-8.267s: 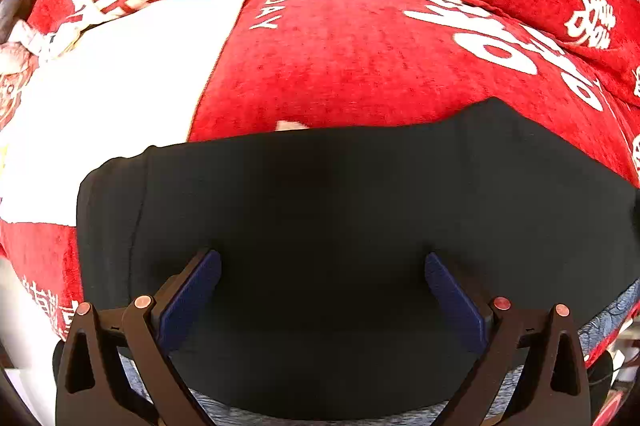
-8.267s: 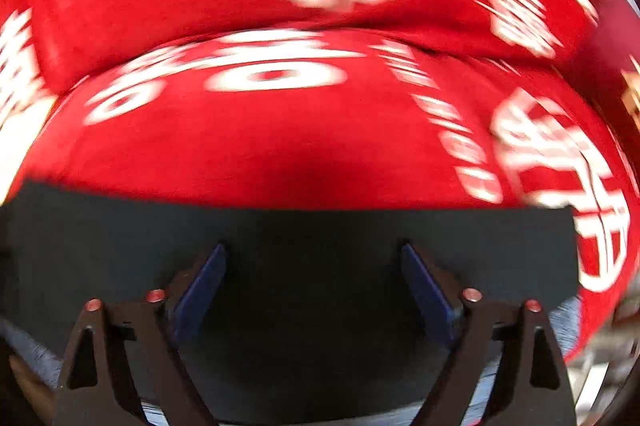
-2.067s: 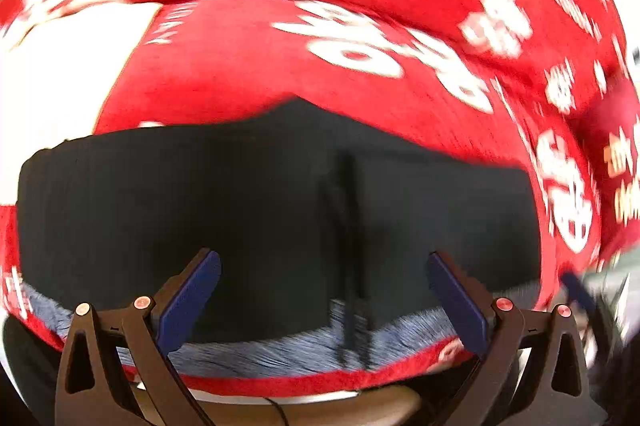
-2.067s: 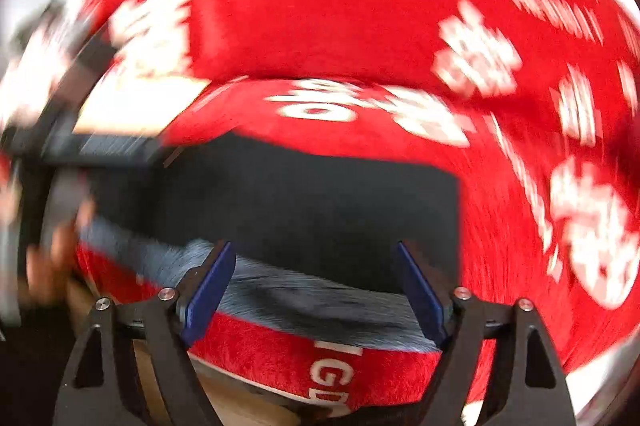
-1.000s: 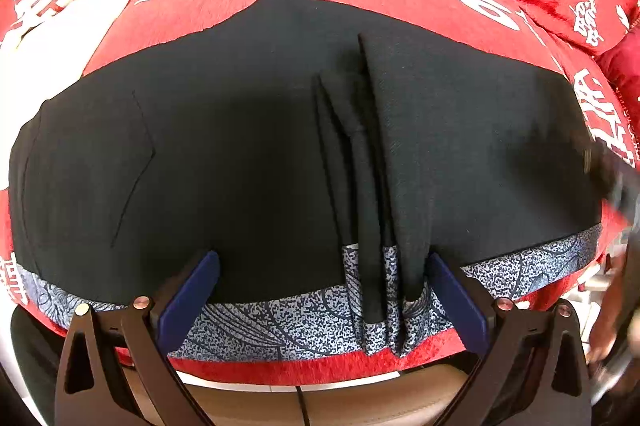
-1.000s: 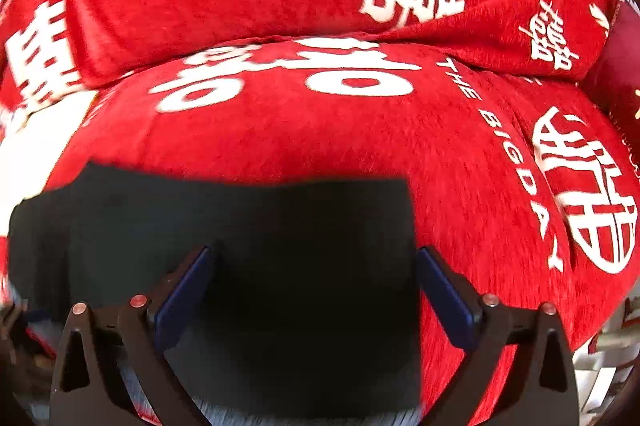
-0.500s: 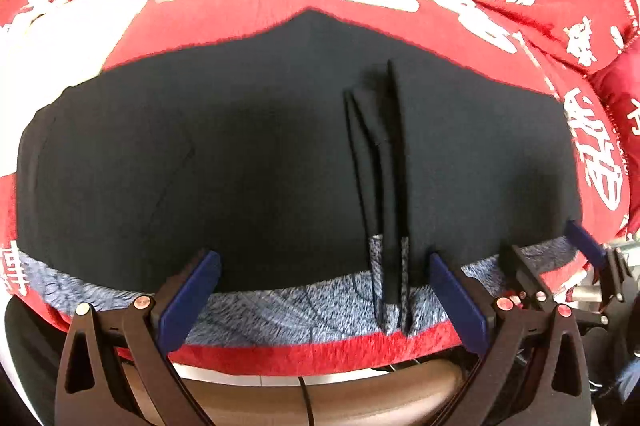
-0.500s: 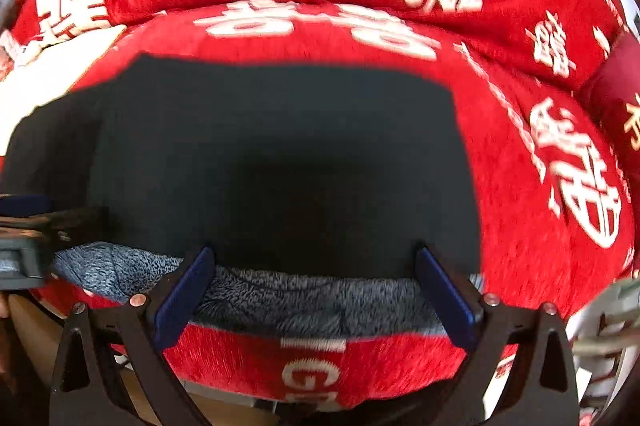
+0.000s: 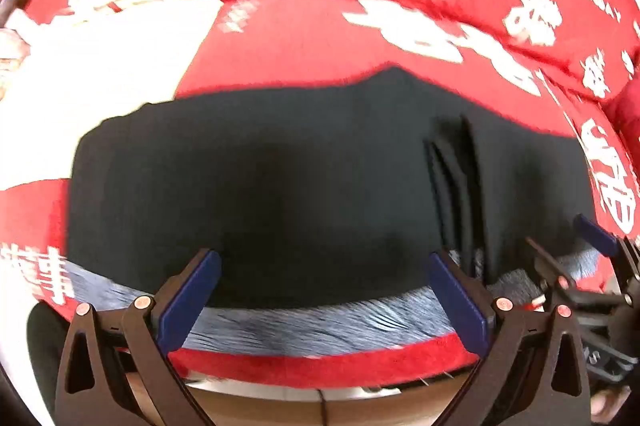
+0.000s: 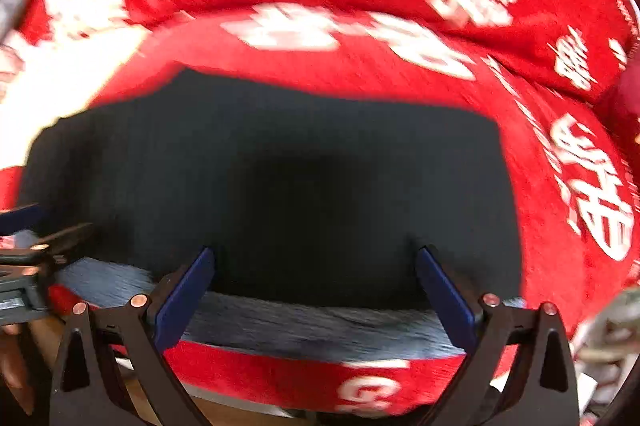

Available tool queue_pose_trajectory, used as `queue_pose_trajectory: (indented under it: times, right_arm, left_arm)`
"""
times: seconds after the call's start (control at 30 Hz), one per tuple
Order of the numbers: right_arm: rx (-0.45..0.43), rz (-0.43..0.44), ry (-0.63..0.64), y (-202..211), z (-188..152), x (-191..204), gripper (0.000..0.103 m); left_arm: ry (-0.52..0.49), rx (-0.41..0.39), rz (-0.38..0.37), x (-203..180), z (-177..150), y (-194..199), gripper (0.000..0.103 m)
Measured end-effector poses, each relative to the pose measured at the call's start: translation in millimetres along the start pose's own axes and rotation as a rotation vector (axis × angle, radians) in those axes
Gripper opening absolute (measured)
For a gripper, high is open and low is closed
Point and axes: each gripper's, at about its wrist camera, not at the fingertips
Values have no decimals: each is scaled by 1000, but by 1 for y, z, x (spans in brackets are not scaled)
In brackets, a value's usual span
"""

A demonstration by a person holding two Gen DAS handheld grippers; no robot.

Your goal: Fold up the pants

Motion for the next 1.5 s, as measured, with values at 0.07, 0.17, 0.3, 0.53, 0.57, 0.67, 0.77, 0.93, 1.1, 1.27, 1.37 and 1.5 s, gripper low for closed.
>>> queue_pose_trajectory:
  times: [0.07,0.17,0.3,0.53,0.57,0.67,0.77,0.93,1.1,1.27,1.37,1.5]
  right_arm:
    - [7,3,41,-4,5,13,101]
    - [68,1,89,-30,9,29,101]
    - [95,-39,78,-44,23,31,103]
    - [18,-33,122,-37,65,53,103]
    - [16,-22,130,-41,72,59,103]
    - [24,84,128,-56,90,77,103]
    - [66,65,174,-77,102,90,103]
    - [121,25,208,-99,120,100,103]
    - [-26,171,190,-48,117,117,102]
    - [124,169,186,-81,81,128,102]
    - [57,170,148,-70,62,125,102]
    - [67,172,166,-58,36,129,102]
  left_arm:
    - [37,-22,55,13,7,-1,103]
    - [120,36,90,44,14,-18,103]
    - [182,96,76,75,9,-37,103]
    - [190,67,78,91,3,-32,103]
    - [191,69,71,91,5,-35,103]
    - [183,65,66,90,9,-37,103]
    - [177,63,61,91,10,-39,103]
    - [174,56,50,97,9,-32,103]
    - [210,25,48,117,11,-19,103]
    - [225,25,63,136,11,-17,103]
    - [244,25,64,149,7,-15,103]
    - [265,28,62,167,4,-12,103]
Point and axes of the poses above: each gripper's, at about its wrist camera, not at the fingertips, and y roughly against the way its jaws point, x to its left, z to its top, and after that the axes turned 11 degrees about y, right-handed
